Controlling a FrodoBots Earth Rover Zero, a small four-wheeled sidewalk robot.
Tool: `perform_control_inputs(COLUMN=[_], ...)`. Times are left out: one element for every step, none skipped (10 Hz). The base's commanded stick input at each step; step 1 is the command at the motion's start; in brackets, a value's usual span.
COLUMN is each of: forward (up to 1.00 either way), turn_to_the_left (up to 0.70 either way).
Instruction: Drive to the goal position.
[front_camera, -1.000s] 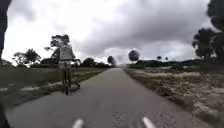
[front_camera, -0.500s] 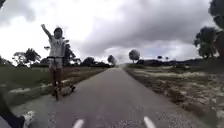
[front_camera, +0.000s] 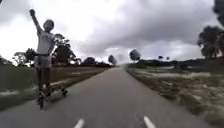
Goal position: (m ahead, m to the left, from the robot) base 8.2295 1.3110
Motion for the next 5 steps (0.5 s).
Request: perform_control_inputs(forward=[0.70, 0.70, 0.70, 0.70, 0.70], turn_to_the_left=[0.00, 0.00, 0.00, 0.00, 0.00])
